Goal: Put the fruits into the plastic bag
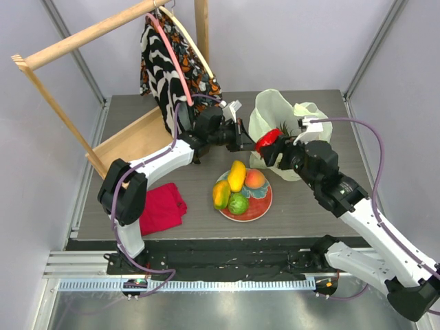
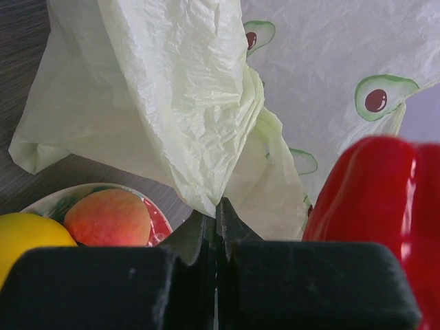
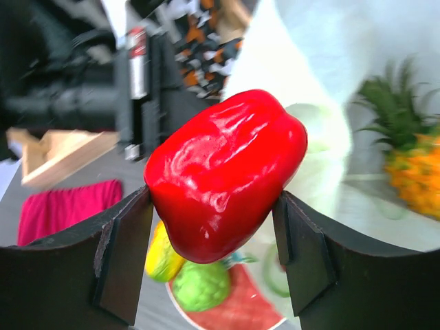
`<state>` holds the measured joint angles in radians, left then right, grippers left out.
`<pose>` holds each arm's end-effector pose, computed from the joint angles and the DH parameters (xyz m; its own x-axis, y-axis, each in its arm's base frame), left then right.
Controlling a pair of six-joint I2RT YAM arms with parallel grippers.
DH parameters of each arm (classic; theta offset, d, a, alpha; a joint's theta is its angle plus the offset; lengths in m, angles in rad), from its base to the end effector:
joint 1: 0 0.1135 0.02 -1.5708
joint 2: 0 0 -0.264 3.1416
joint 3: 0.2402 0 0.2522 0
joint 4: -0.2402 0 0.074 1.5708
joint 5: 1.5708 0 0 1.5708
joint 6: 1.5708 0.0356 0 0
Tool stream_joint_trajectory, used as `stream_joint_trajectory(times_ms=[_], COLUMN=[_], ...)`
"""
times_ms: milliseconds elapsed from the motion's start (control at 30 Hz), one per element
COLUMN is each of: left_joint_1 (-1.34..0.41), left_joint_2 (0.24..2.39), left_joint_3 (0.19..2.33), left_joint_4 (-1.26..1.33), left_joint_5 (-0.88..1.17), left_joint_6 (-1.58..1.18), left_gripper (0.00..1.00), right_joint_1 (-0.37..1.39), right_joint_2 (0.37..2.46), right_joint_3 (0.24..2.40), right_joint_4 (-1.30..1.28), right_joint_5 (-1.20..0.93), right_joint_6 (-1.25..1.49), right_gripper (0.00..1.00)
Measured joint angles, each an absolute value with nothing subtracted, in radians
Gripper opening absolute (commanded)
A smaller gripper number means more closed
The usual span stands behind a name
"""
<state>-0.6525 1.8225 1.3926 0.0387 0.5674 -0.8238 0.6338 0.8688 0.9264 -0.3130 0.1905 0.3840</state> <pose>0.3297 -0.2760 0.2820 -0.8712 -0.1130 -0.4777 0.3938 0.4202 -0.8175 0.1620 0.1107 0.3616 -0.3513 0.1984 -0.9150 -0.3260 0.8902 0.3181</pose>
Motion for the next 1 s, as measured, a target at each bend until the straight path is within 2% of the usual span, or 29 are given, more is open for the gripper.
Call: stream_joint_trajectory(times_ms=[200, 700, 1000], left_joint_1=[-0.653, -0.653, -0.653], left_joint_2=[1.822, 1.822, 1.820], left_joint_3=[1.391, 1.388, 1.384], left_joint_4=[0.039, 0.032, 0.016], left_joint_5=[0.567, 0.568, 0.568], left_joint_6=[-0.820, -0.806, -0.797], left_gripper=[0.00, 0.00, 0.00], right_joint_1=[0.519, 0.377, 0.362], right_joint_2=[0.865, 0.955, 1.076], right_joint_3=[0.928, 0.973, 0.973], right_joint_4=[-0.330, -0.377, -0.410], right_joint_5=[0.221, 0.335, 0.482], right_joint_6=[0.392, 0.387, 0.319], right_gripper=[0.01, 0.01, 0.01])
